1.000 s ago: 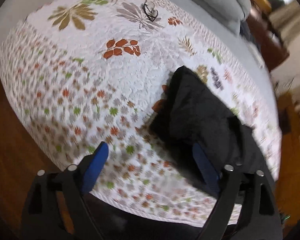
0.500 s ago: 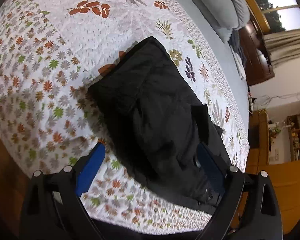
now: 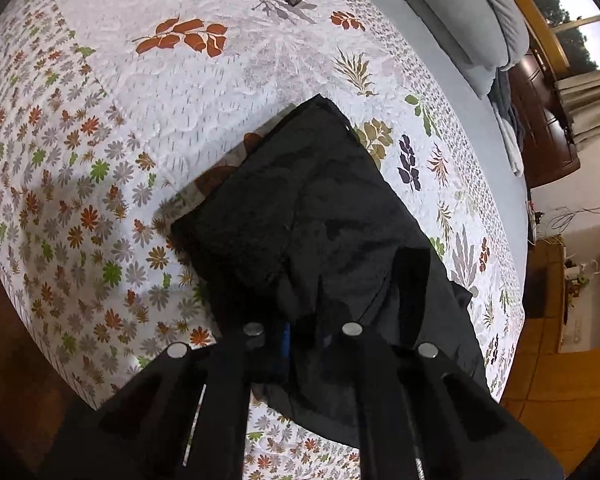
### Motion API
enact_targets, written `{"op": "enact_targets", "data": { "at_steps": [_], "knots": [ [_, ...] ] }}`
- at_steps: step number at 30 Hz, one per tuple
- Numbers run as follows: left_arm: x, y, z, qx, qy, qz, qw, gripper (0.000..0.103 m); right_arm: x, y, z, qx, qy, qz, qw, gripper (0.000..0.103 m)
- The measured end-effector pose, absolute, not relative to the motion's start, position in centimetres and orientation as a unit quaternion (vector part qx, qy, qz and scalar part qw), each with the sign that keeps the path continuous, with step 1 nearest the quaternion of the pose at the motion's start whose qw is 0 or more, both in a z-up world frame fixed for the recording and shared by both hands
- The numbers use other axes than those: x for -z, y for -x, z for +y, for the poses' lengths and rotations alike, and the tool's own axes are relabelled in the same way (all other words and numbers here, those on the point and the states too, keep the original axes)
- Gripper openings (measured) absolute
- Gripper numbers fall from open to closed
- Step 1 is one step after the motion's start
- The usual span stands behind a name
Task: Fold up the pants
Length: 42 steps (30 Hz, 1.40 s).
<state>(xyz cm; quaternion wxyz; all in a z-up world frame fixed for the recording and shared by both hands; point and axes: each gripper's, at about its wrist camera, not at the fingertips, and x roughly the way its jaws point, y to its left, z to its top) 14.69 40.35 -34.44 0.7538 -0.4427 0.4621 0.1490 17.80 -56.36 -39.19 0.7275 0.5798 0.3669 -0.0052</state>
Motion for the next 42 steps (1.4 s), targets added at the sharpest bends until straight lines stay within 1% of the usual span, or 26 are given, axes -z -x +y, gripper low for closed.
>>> {"op": "enact_targets", "data": {
  "at_steps": [2, 4, 9, 14, 17, 19, 21, 22, 23, 24, 25, 26, 27, 28, 30, 32, 34, 37, 40, 41, 42],
  "knots": [
    [34.3, -14.8, 40.9, -0.146, 0.456, 0.463, 0.746, 0.006, 38.5, -17.6, -56.3, 0.009, -0.560, 0.373, 0.740, 0.007],
    [34.4, -14.1, 41.5, -0.145, 0.468, 0.463, 0.739, 0.006, 38.1, -17.0, -56.2, 0.008, -0.550, 0.371, 0.748, 0.006],
    [36.7, -13.2, 42.2, -0.159, 0.467, 0.486, 0.721, 0.006, 40.4, -15.7, -56.1, 0.017, -0.534, 0.407, 0.741, 0.006],
    [37.0, -13.7, 42.0, -0.154, 0.450, 0.488, 0.732, 0.006, 39.8, -15.8, -56.1, 0.016, -0.519, 0.405, 0.753, 0.006],
    [37.7, -13.7, 41.8, -0.157, 0.451, 0.489, 0.730, 0.007, 40.8, -16.2, -56.1, 0.025, -0.520, 0.413, 0.747, 0.006],
    [38.0, -14.0, 41.7, -0.157, 0.444, 0.490, 0.734, 0.007, 41.5, -16.4, -56.1, 0.029, -0.523, 0.415, 0.744, 0.006],
    [38.0, -14.0, 41.7, -0.156, 0.438, 0.490, 0.737, 0.011, 41.8, -16.3, -56.2, 0.028, -0.529, 0.414, 0.740, 0.007],
    [37.9, -13.9, 41.7, -0.153, 0.435, 0.490, 0.740, 0.013, 41.8, -16.2, -56.2, 0.026, -0.532, 0.412, 0.740, 0.010],
    [37.6, -13.8, 41.7, -0.150, 0.431, 0.491, 0.742, 0.015, 41.6, -16.0, -56.4, 0.021, -0.535, 0.408, 0.739, 0.017],
    [37.3, -13.6, 41.6, -0.148, 0.429, 0.490, 0.745, 0.022, 41.4, -15.5, -56.6, 0.018, -0.537, 0.405, 0.740, 0.021],
    [36.5, -13.2, 41.7, -0.151, 0.417, 0.491, 0.750, 0.025, 40.7, -14.5, -57.2, 0.025, -0.538, 0.393, 0.745, 0.032],
    [35.7, -12.8, 41.7, -0.168, 0.396, 0.494, 0.755, 0.047, 40.1, -13.7, -57.8, 0.031, -0.540, 0.382, 0.750, 0.039],
    [34.6, -12.5, 41.7, -0.198, 0.364, 0.497, 0.762, 0.066, 39.6, -13.0, -58.5, 0.039, -0.541, 0.374, 0.753, 0.039],
    [32.9, -11.9, 41.7, -0.232, 0.320, 0.490, 0.777, 0.068, 39.0, -11.9, -59.3, 0.051, -0.541, 0.363, 0.757, 0.039],
    [30.7, -11.1, 41.5, -0.259, 0.281, 0.470, 0.796, 0.071, 38.0, -10.8, -60.2, 0.056, -0.544, 0.342, 0.764, 0.038],
    [28.9, -10.8, 41.1, -0.256, 0.270, 0.440, 0.817, 0.078, 36.9, -10.5, -60.2, 0.040, -0.542, 0.326, 0.774, 0.038],
    [28.6, -11.6, 40.1, -0.235, 0.259, 0.434, 0.830, 0.081, 36.7, -11.3, -59.2, 0.016, -0.535, 0.332, 0.777, 0.038],
    [30.2, -13.8, 38.1, -0.197, 0.244, 0.453, 0.835, 0.081, 37.5, -13.6, -56.8, -0.015, -0.521, 0.355, 0.776, 0.038],
    [32.8, -15.6, 36.9, -0.181, 0.249, 0.475, 0.824, 0.082, 39.7, -15.1, -55.9, -0.006, -0.530, 0.377, 0.759, 0.037],
    [33.7, -16.0, 36.5, -0.187, 0.247, 0.487, 0.817, 0.086, 40.4, -15.3, -55.9, -0.001, -0.536, 0.379, 0.754, 0.032],
    [34.7, -16.4, 36.4, -0.197, 0.240, 0.499, 0.809, 0.087, 41.0, -15.4, -56.1, 0.005, -0.540, 0.383, 0.750, 0.026]
  ]
}}
